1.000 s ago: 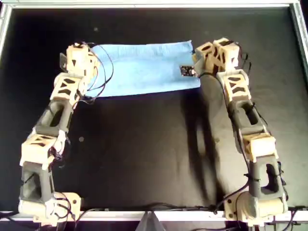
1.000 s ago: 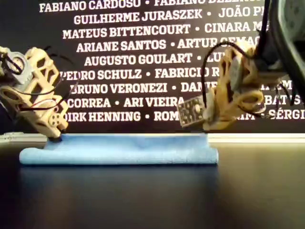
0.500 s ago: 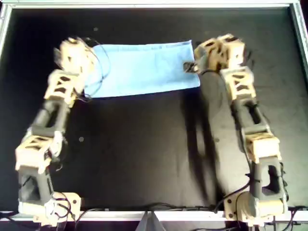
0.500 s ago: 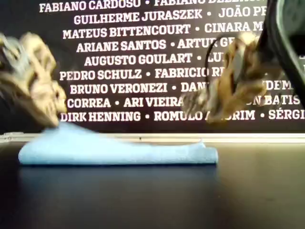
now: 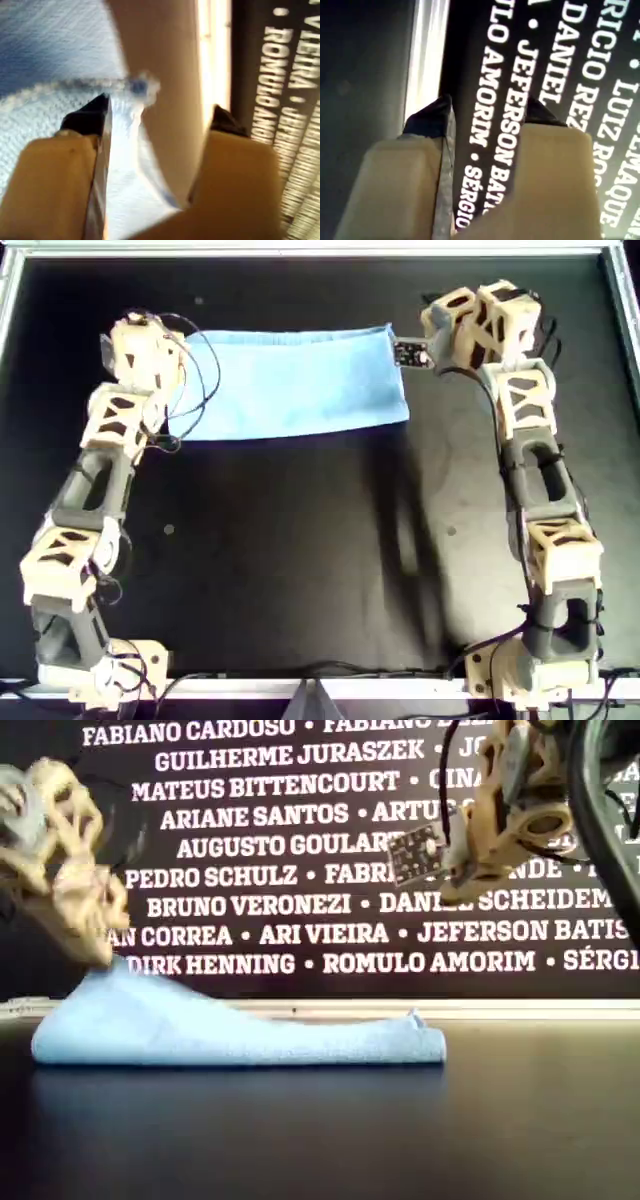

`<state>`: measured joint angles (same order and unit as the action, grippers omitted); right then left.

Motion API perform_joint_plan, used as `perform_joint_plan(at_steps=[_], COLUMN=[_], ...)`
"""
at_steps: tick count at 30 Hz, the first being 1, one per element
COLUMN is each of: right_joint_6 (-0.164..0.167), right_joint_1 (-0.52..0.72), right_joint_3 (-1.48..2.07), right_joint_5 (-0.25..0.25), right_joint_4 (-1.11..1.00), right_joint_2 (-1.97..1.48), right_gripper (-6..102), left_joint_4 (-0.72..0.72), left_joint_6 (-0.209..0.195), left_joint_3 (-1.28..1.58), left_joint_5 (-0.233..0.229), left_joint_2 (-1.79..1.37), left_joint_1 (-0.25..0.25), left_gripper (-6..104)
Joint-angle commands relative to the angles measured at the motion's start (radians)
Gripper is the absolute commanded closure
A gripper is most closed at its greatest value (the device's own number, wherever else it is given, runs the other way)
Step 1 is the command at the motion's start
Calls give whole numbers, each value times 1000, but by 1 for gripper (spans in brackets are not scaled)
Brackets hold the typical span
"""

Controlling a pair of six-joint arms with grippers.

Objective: Fold a cloth

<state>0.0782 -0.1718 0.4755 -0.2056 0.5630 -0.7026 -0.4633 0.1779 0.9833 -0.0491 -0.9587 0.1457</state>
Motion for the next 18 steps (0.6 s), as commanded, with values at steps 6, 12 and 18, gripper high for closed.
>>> perform_joint_plan(at_steps=[6,12,18], right_joint_6=[9,11,11], right_joint_1=[6,-11,-9], right_joint_3=[-18,29,167], right_joint_5=[-8,-8,-8], right_joint_4=[15,106,324], right_joint_2=[-133,-144,-376], right_gripper=[37,37,37], left_joint_4=[0,-31,-244], left_joint_6=[3,-14,-17], left_joint_3=[-21,-12,103], left_joint_5=[-11,-14,-12], left_joint_2=[18,-51,-402], left_joint_1=[0,9,20], left_gripper=[0,4,4])
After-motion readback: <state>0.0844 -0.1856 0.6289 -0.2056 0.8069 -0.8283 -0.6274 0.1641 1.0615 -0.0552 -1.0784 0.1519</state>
